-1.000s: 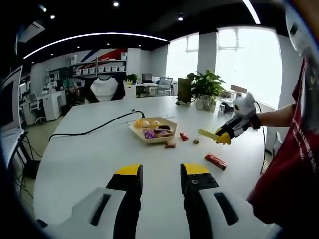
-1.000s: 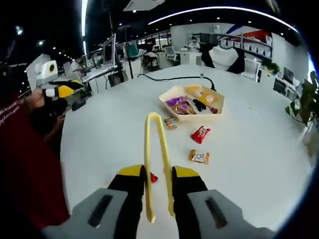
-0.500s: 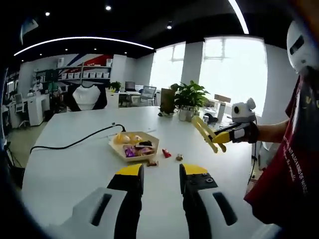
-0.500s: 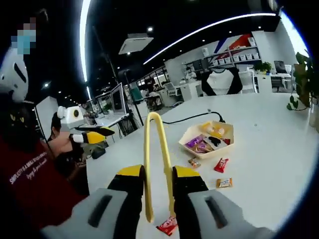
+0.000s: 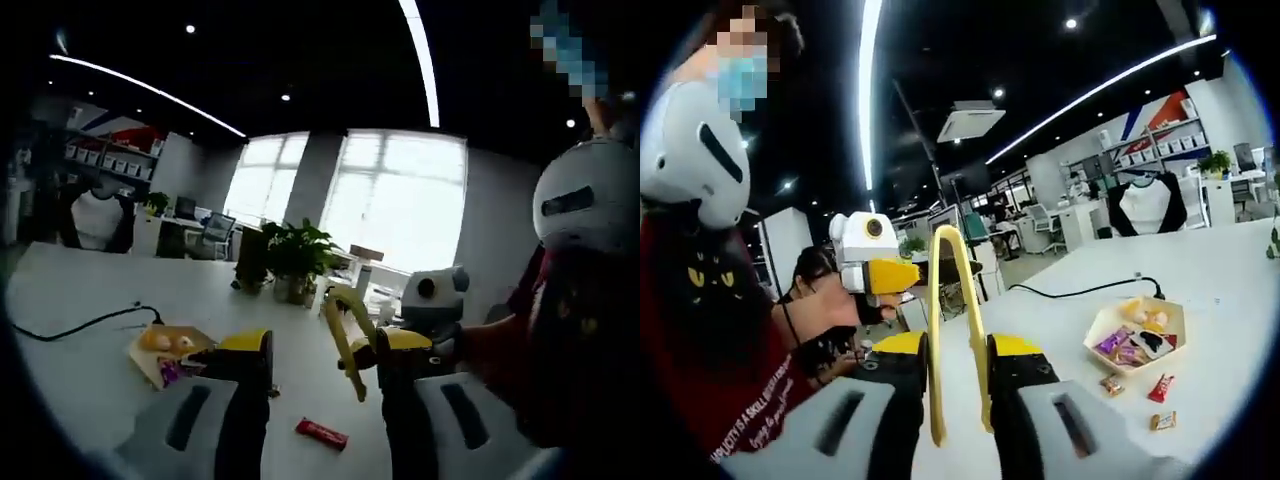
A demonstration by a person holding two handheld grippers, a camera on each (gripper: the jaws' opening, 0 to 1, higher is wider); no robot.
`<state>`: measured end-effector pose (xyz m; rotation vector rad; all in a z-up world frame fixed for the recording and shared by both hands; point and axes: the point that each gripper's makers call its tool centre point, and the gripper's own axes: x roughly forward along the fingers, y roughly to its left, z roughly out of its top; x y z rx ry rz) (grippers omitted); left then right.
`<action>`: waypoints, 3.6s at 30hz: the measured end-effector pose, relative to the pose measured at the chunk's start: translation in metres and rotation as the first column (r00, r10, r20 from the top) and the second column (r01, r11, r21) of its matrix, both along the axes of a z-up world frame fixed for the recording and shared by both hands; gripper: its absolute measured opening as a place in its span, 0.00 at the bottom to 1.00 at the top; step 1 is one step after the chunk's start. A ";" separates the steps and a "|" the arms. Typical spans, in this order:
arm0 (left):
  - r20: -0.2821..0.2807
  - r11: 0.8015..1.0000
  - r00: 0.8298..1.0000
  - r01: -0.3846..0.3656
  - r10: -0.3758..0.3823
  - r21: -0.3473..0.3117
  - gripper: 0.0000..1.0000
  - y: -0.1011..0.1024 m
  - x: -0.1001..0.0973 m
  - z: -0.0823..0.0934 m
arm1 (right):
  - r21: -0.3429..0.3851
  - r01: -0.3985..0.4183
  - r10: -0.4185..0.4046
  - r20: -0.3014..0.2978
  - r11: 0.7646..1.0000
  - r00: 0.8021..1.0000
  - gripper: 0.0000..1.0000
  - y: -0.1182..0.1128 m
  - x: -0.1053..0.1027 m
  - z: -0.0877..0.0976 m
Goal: Place the target food into the container with the food tongs after gripping and lifting it, then release it inside without dropping or visibly crushing the food.
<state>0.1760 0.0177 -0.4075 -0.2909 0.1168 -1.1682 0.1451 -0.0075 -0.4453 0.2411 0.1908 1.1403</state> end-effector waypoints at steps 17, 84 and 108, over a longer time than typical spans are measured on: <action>-0.037 0.954 0.982 0.170 -0.185 -0.248 0.39 -0.003 -0.026 0.039 | 0.171 -0.123 0.126 -0.005 0.978 0.992 0.20 0.025 -0.026 0.035; 0.074 0.841 0.844 0.515 -0.531 0.168 0.19 -0.037 -0.058 0.028 | -0.173 -0.139 0.155 0.081 0.975 0.985 0.22 0.031 -0.027 -0.008; 0.136 0.990 0.989 -0.075 0.059 0.117 0.22 0.037 0.033 0.023 | -0.078 0.612 -0.614 0.002 0.787 0.790 0.22 -0.096 0.046 -0.039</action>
